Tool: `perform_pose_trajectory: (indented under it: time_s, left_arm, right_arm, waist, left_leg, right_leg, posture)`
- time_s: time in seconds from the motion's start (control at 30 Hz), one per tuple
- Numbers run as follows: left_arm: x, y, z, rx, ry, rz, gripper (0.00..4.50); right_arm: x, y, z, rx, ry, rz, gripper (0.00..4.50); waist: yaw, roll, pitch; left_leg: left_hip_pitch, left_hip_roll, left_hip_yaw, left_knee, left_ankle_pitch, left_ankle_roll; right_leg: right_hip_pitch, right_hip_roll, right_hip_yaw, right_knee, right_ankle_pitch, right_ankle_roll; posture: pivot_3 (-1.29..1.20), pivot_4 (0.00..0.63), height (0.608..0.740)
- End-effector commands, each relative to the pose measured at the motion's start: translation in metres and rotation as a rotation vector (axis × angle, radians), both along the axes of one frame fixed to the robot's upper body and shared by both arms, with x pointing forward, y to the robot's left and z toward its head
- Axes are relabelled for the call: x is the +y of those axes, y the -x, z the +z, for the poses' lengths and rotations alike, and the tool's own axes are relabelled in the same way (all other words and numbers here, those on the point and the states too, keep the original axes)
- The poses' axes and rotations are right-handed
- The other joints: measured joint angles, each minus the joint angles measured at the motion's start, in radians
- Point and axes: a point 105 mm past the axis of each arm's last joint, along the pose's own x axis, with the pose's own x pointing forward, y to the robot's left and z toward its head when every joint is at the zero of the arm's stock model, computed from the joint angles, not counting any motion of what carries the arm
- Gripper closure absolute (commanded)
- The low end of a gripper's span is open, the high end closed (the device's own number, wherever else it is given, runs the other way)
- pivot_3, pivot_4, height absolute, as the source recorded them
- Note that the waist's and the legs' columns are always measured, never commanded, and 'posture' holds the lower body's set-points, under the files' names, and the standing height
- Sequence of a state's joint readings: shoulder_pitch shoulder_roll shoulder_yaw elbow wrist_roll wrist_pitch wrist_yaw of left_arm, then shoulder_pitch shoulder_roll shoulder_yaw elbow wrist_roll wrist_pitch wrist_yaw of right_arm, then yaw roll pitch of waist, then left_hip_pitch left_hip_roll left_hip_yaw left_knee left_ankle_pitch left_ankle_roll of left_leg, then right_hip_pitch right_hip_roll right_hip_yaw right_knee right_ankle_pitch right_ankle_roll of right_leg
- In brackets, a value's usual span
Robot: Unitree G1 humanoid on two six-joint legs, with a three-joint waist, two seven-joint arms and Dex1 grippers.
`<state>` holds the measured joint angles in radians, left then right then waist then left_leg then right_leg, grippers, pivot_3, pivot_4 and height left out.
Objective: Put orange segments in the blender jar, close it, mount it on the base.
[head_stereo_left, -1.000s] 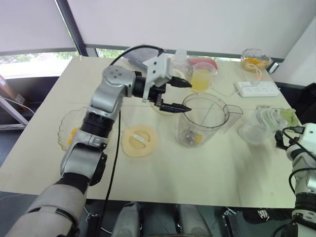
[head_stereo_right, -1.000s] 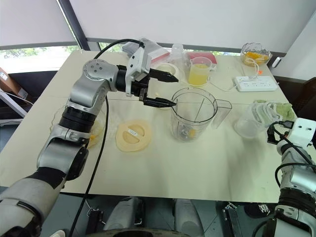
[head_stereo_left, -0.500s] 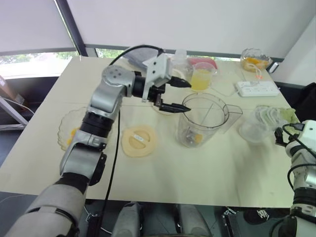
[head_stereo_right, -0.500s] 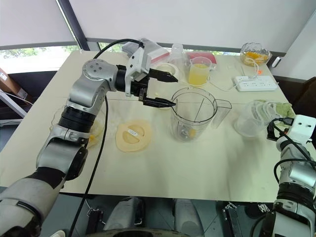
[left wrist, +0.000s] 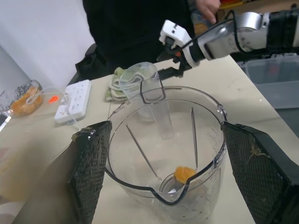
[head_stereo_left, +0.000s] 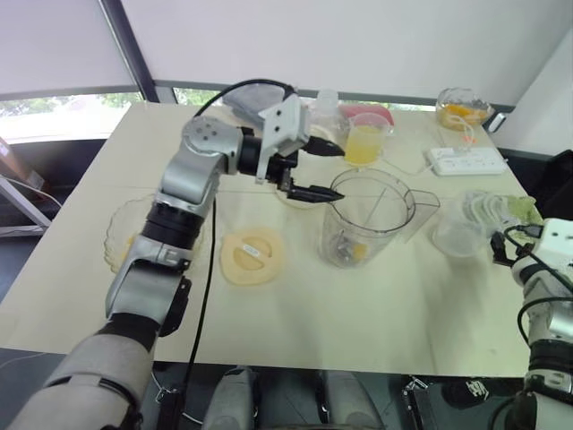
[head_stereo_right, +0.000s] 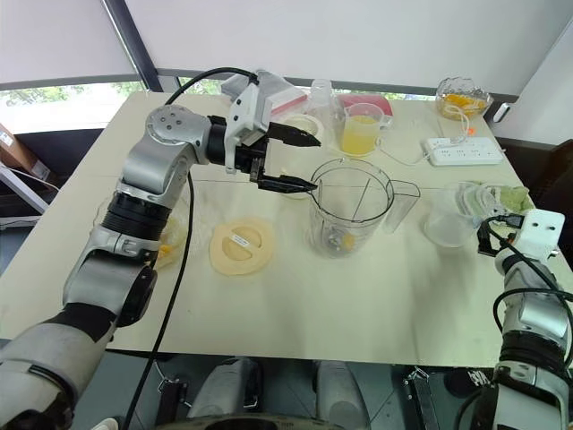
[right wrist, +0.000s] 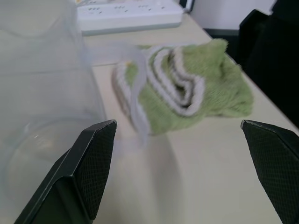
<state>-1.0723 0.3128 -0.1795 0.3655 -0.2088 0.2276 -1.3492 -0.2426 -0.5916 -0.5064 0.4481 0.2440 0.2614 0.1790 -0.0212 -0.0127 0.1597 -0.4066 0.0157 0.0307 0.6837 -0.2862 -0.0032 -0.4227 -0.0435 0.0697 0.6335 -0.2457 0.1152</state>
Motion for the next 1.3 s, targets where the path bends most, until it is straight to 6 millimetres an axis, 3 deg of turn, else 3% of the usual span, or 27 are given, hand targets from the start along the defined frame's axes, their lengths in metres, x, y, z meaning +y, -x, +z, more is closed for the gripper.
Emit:
perform_pose_trajectory:
  time_s: [0.03,0.2,0.43,0.97,1.3]
  left_arm:
    - [-0.005,0.006,0.014,-0.057,0.025,-0.03,0.62]
    - [-0.009,0.006,0.014,-0.052,0.031,-0.039,0.62]
    - [-0.011,0.005,0.014,-0.053,0.032,-0.047,0.62]
    - [-0.013,0.006,0.015,-0.057,0.033,-0.064,0.62]
    - [-0.015,0.007,0.016,-0.058,0.035,-0.074,0.62]
  right_arm:
    - [0.01,0.002,0.009,-0.044,0.002,0.021,0.06]
    - [0.024,0.01,0.002,-0.039,-0.018,0.026,0.06]
    - [0.027,0.017,0.0,-0.036,-0.031,0.011,0.06]
    - [0.022,0.038,0.003,-0.056,-0.031,-0.054,0.06]
    - [0.011,0.034,0.016,-0.1,-0.016,-0.102,0.06]
  waist:
    - [0.0,0.0,0.0]
    - [-0.002,0.0,0.0]
    - [-0.004,0.0,0.0]
    - [0.002,0.0,0.0]
    - [0.0,0.0,0.0]
  left_leg:
    - [0.0,0.0,0.0,0.0,0.0,0.0]
    - [0.0,0.0,0.0,0.0,0.0,0.0]
    - [0.0,0.0,0.0,0.0,0.0,0.0]
    - [0.0,0.0,0.0,0.0,0.0,0.0]
    - [0.0,0.0,0.0,0.0,0.0,0.0]
  right_leg:
    - [0.0,0.0,0.0,0.0,0.0,0.0]
    - [0.0,0.0,0.0,0.0,0.0,0.0]
    - [0.0,0.0,0.001,0.0,0.0,0.0]
    - [0.0,0.0,0.0,0.0,0.0,0.0]
    - [0.0,0.0,0.001,0.0,0.0,0.0]
  posture:
    - [0.0,0.15,0.74]
    - [0.0,0.15,0.74]
    - [0.0,0.15,0.74]
    - [0.0,0.15,0.74]
    - [0.0,0.15,0.74]
